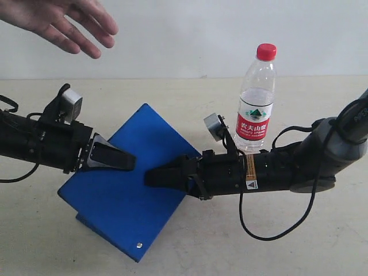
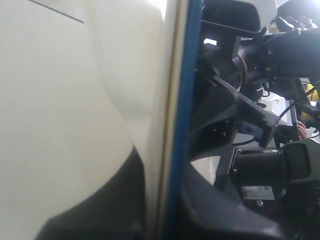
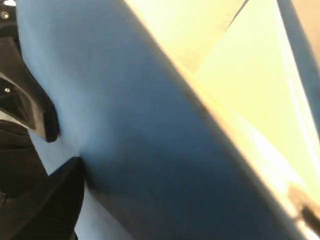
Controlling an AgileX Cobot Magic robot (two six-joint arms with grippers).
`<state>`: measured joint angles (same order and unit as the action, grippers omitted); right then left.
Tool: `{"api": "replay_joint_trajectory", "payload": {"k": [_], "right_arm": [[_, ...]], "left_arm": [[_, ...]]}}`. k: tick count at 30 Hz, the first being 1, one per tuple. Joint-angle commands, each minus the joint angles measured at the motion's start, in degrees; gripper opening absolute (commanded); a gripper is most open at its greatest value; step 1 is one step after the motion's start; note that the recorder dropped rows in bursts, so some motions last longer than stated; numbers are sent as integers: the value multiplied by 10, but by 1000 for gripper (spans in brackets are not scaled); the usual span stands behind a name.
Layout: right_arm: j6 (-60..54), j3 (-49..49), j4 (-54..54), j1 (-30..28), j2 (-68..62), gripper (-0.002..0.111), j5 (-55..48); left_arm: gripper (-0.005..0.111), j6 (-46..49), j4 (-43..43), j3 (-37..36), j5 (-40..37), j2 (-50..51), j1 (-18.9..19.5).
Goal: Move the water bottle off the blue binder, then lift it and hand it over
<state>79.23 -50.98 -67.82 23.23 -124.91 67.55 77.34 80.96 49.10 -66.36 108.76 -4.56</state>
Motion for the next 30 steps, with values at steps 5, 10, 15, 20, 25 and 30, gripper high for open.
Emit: {"api": "replay_joint_trajectory", "payload": {"k": [5, 10, 15, 20, 25, 30], "right_arm": [[-18, -6, -24, 13, 4, 0, 24], [-18, -6, -24, 13, 4, 0, 24], [-18, -6, -36, 13, 4, 0, 24], [-29, -6, -49, 13, 4, 0, 24], [-29, -6, -115, 13, 17, 0, 24], [-82, 17, -162, 13, 121, 0, 24]], "left_arm": [[47, 26, 37, 0, -17, -3, 5], [72, 0, 46, 15, 27, -3, 22], [52, 45, 181, 30, 65, -8, 74], [29, 91, 190, 48, 85, -21, 117], [4, 155, 124, 48, 86, -27, 126], [4, 187, 117, 42, 106, -113, 126]]}}
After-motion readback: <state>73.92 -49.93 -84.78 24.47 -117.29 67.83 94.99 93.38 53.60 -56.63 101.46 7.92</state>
